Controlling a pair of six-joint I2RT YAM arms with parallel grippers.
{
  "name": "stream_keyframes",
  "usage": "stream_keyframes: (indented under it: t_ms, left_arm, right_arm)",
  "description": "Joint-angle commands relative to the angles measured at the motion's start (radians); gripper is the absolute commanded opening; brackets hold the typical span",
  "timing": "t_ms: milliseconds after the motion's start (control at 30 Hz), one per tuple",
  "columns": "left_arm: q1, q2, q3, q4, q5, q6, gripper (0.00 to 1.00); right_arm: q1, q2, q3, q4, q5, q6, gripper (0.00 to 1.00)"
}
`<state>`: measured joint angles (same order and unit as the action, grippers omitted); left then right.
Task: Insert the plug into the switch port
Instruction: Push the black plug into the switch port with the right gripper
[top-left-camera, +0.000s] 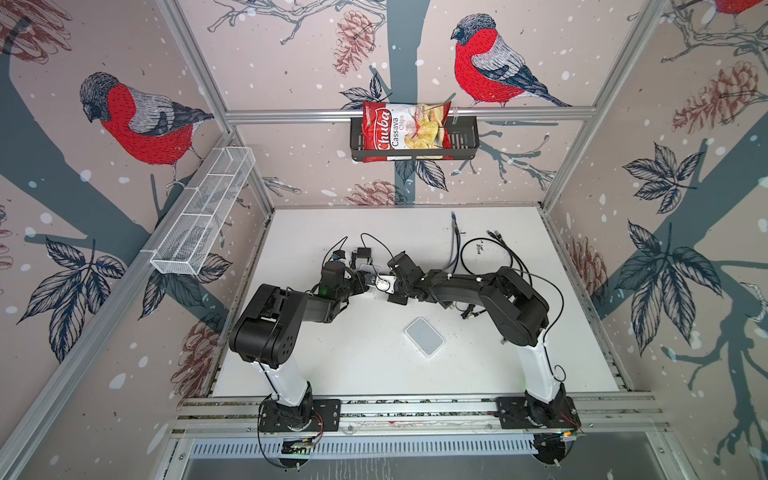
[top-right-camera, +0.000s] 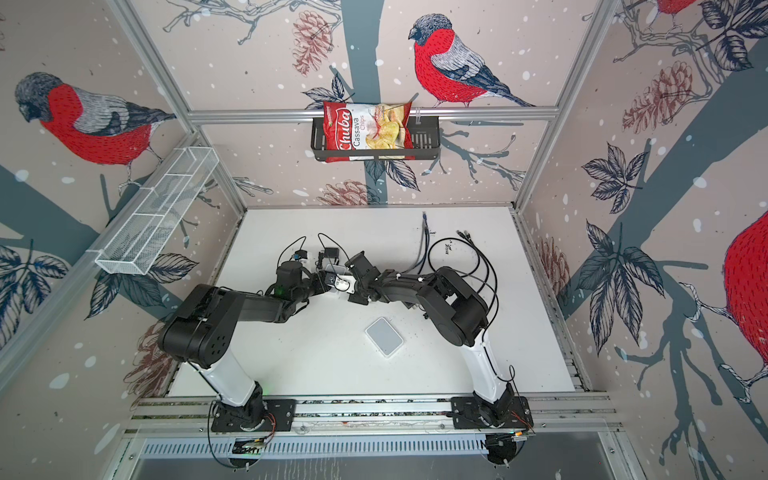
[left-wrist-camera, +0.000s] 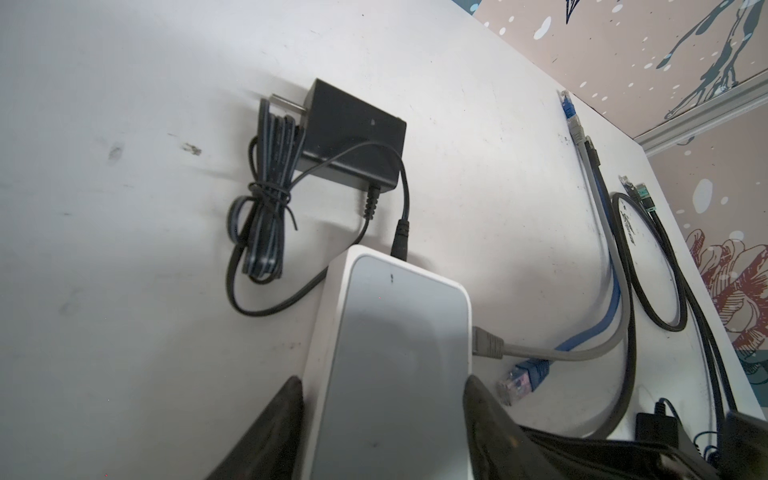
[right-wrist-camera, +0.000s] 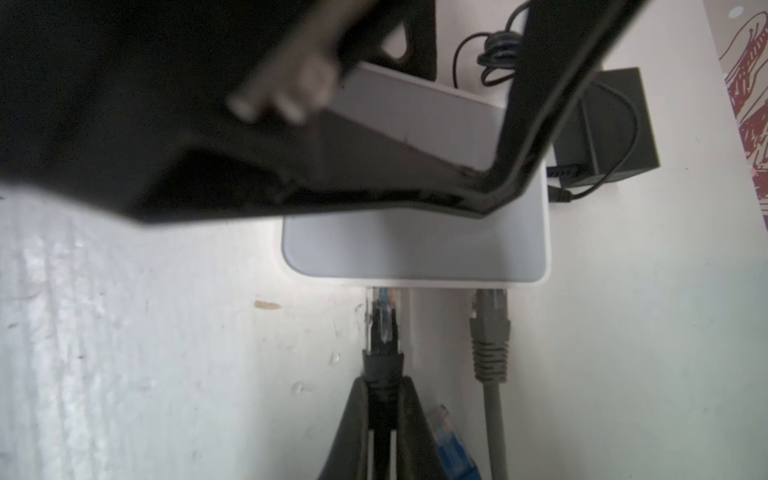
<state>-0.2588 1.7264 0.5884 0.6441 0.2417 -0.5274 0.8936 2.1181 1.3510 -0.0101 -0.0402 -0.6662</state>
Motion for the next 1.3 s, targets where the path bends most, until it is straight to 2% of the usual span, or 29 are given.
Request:
stream_keyframes:
  t_ms: [0, 300, 667, 933, 1267]
  left_arm:
    - [-0.001, 0.008, -0.003, 0.043, 0.055, -0.019, 0.60]
    - [-0.001, 0.008, -0.009, 0.046, 0.065, -0.007, 0.60]
    - [-0.002, 0.011, -0.004, 0.051, 0.072, -0.004, 0.60]
    - [-0.002, 0.022, -0.014, 0.081, 0.091, -0.022, 0.59]
    - [-0.005, 0.033, -0.024, 0.131, 0.147, -0.020, 0.58]
  right_arm:
    - [0.005, -0.003, 0.008, 0.084, -0.012, 0.046, 0.00]
    - [0.005, 0.015, 0.031, 0.145, 0.047, 0.046, 0.00]
    - [0.029, 0.017, 0.019, 0.086, -0.106, -0.052, 0.00]
    - [0.029, 0.037, 0.037, 0.172, -0.033, 0.037, 0.00]
    - [0.040, 0.035, 0.032, 0.254, -0.100, 0.037, 0.00]
